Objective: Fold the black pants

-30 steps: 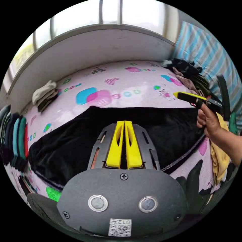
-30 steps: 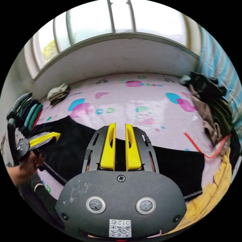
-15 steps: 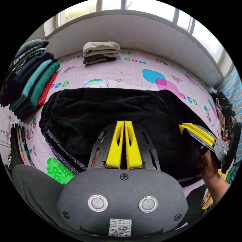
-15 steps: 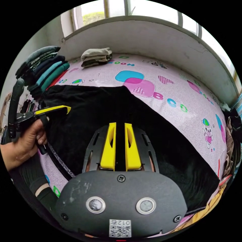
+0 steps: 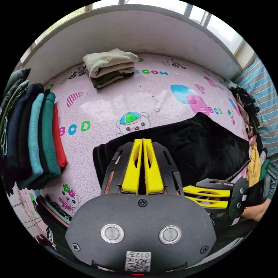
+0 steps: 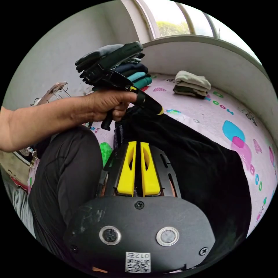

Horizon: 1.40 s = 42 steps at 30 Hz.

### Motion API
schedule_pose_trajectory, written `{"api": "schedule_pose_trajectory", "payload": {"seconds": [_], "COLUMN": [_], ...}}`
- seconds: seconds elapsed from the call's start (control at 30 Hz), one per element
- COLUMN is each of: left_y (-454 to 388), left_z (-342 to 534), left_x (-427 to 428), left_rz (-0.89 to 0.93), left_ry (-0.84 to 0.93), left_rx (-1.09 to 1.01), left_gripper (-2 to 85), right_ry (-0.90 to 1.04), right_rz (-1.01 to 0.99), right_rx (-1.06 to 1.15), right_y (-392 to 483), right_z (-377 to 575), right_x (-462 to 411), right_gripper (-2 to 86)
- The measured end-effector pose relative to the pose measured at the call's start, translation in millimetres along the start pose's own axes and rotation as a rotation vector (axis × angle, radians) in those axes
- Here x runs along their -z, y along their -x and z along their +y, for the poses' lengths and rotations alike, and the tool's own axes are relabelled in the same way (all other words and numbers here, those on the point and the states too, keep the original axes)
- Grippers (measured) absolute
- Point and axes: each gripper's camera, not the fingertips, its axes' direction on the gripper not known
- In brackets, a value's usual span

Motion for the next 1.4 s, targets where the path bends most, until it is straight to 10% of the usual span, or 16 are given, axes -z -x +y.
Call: {"api": "schedule_pose_trajectory", "payload": {"seconds": [0.43,0.7,1.17,1.4], "left_y": [25.5,21.4,47.0,11.5], "left_z": [0.5,25.9,31.7,37.8], "left_x": [8.1,69.2,60.5,108.9], "left_rz": [-0.091,-0.117,0.0,0.161], "left_ry": [-0.014,-0.159,0.069,-0.262], "left_rx": [0.093,-0.015,0.038,0.109], "left_gripper": [-0.1,-0.1,0.0,0.5], "right_ry": [0.222,0.082,0.193,0.021], "right_rz": [0.039,-0.093,0.075,0.239], "right_rx": [0.234,-0.058,0.051,-0.155], "right_y": [58.1,0.4,20.8,-31.8], "right_z": [-8.7,-5.1,38.0,27.4], "right_x": [-85.3,-35.8,-58.5,-7.9], "right_gripper": [0.8,-0.7,1.4,6.8]}}
